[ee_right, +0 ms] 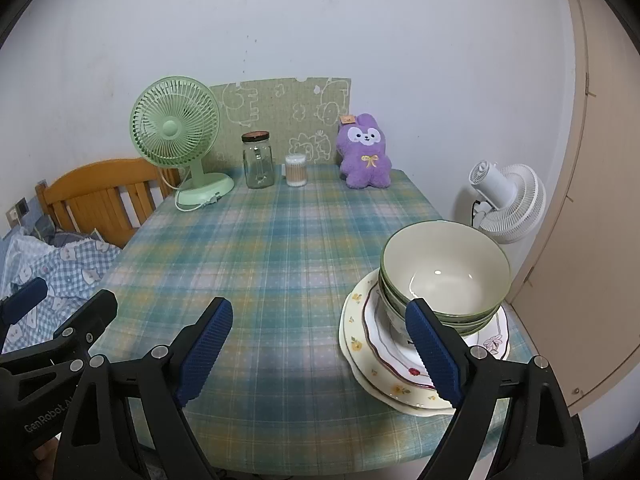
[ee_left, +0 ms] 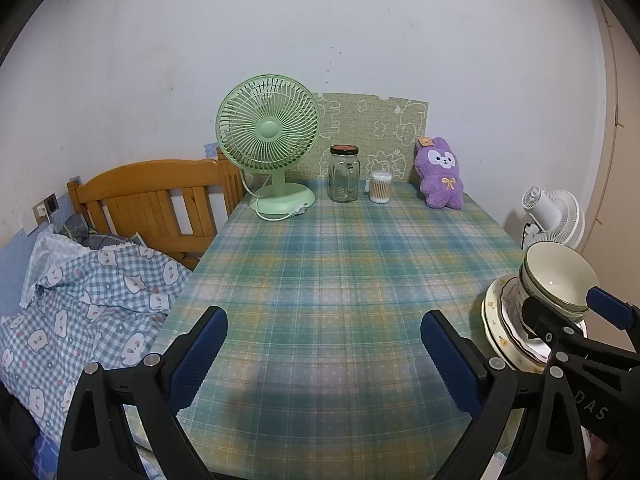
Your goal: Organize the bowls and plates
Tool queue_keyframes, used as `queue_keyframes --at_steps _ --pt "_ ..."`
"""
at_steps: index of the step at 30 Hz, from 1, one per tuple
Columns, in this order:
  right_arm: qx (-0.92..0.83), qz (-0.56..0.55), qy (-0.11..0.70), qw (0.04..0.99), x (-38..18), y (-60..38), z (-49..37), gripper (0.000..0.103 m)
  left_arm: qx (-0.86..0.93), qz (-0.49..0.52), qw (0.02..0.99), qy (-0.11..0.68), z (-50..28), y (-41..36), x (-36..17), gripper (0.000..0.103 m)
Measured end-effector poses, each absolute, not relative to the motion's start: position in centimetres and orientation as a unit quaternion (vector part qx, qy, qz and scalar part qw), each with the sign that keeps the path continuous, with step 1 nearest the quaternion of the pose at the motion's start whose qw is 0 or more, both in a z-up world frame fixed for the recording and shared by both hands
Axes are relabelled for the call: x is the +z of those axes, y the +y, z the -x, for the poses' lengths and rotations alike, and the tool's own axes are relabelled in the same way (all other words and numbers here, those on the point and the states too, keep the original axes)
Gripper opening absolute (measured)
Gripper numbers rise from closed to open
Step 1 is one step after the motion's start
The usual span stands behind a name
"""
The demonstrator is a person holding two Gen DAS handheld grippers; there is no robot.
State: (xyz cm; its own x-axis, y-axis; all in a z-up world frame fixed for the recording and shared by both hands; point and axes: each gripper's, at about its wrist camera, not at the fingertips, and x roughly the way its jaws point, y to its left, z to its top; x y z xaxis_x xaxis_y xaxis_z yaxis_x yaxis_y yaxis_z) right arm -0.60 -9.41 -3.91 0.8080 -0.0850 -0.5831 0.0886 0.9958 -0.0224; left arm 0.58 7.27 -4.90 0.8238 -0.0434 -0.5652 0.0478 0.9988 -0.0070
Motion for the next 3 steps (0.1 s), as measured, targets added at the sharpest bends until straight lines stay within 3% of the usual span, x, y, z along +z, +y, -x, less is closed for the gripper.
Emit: queue_keyframes --at_steps 3 --pt "-0.045 -0.001 0.308 0.95 -4.06 -9.34 0.55 0.09 -0.023 -0.004 0.955 0.296 -0.58 7.28 -4.9 0.098"
